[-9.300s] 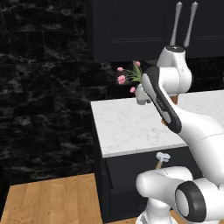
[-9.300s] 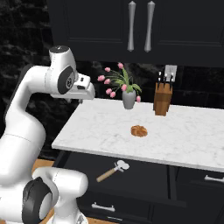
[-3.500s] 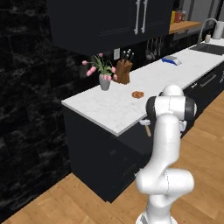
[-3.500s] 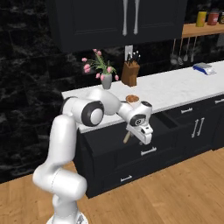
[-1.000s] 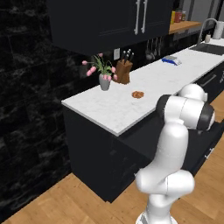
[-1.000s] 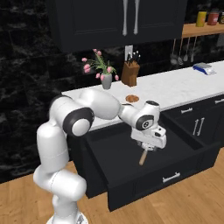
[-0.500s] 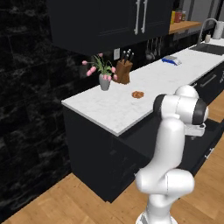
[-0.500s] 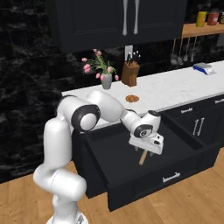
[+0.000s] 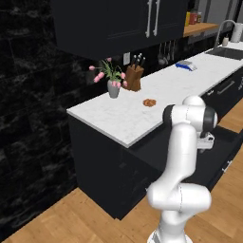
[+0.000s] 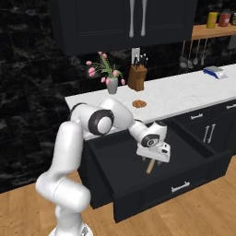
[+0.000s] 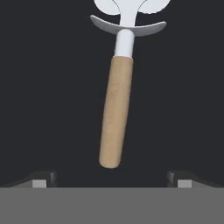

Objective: Pick the pizza cutter from the drawer and place it on the counter.

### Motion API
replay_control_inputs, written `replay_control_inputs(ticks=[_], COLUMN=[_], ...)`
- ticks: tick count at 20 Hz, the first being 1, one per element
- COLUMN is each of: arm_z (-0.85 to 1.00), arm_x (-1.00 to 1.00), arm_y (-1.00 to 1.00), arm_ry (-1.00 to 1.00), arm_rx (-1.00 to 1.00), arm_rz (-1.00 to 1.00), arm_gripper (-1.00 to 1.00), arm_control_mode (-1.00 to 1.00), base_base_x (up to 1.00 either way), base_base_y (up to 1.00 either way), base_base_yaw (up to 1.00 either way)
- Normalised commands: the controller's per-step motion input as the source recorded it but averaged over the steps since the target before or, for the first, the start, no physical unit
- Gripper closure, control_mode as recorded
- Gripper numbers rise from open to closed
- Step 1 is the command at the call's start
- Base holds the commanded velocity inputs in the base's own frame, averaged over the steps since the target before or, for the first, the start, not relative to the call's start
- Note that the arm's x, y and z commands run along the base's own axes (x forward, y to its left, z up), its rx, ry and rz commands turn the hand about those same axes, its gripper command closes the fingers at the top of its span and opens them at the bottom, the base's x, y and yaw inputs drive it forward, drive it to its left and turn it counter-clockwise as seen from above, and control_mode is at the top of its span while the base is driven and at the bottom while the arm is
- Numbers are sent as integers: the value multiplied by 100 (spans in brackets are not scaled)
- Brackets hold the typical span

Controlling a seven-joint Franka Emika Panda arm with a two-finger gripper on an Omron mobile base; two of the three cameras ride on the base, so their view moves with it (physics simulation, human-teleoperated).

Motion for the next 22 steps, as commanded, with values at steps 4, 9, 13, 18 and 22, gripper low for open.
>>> replay_control_inputs(ticks=[4,9,13,18,22], arm_z=[-48,-52,-58,-23,3], arm_x=[24,8,0,0,-10], arm_y=[2,0,1,-4,0], arm_ry=[0,0,2,0,0], arm_rx=[0,0,0,0,0], arm_rz=[3,4,2,0,0], arm_gripper=[-100,-100,100,100,100], arm_control_mode=[-100,-100,-100,-100,-100], base_base_x=[0,0,0,0,0], base_base_y=[0,0,0,0,0], base_base_yaw=[0,0,0,0,0])
